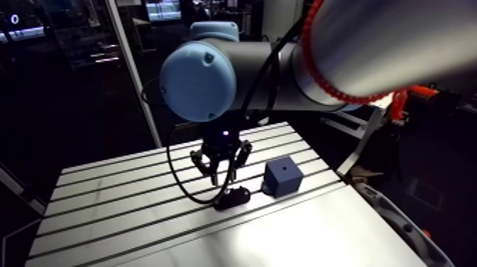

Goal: Pick up the M10 bolt and insert it into the hole until fully seated.

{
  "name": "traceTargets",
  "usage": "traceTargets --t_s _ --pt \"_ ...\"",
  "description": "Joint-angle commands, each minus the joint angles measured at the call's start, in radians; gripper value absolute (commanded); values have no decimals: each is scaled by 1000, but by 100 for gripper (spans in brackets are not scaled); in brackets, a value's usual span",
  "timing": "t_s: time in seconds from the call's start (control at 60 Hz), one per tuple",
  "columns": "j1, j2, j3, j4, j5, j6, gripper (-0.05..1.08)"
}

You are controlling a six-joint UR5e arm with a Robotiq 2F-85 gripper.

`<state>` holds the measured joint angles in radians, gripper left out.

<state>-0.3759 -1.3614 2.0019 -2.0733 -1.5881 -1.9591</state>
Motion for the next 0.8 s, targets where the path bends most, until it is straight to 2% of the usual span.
traceTargets --t_s 0.017,0.8 --pt "0 0 4 -3 0 1 54" --pt "-13 -9 46 -64 0 -4 54"
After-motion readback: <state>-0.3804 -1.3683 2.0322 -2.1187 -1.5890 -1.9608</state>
